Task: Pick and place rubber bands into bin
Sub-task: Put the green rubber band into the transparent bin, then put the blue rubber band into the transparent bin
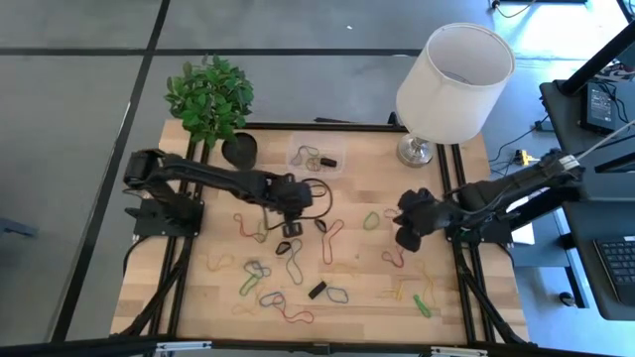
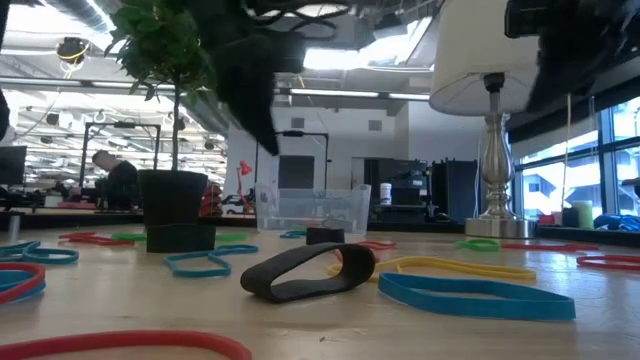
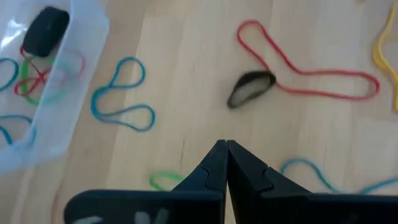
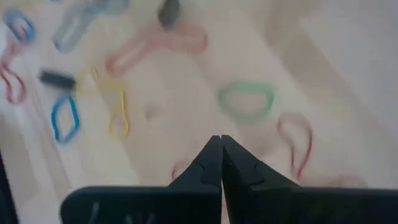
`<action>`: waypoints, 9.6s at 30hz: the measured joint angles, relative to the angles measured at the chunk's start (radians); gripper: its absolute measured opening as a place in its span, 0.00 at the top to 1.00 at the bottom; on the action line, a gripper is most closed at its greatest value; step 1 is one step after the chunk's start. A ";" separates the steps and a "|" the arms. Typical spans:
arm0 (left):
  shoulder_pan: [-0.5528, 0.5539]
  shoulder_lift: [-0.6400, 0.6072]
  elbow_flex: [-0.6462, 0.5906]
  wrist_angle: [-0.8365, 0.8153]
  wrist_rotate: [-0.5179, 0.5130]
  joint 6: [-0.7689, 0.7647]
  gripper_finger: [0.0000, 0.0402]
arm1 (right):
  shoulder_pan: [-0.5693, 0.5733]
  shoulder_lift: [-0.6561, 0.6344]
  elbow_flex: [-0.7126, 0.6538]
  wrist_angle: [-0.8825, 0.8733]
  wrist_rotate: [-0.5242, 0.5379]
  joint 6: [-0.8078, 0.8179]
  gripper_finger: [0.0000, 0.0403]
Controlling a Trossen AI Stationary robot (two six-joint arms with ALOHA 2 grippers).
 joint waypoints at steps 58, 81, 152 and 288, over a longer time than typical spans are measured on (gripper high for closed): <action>-0.024 -0.402 -0.409 0.092 0.061 0.069 0.99 | 0.395 0.661 0.329 -0.148 -0.385 0.791 0.99; -0.023 -0.402 -0.409 0.101 0.008 0.105 0.99 | -0.290 0.564 0.561 0.197 0.283 -0.483 1.00; -0.023 -0.402 -0.409 0.193 0.020 -0.100 1.00 | -0.815 0.910 0.562 0.523 0.035 -0.705 0.64; 0.556 0.365 0.360 0.077 0.164 0.741 0.99 | -0.087 -0.178 -0.167 0.116 0.182 0.180 0.99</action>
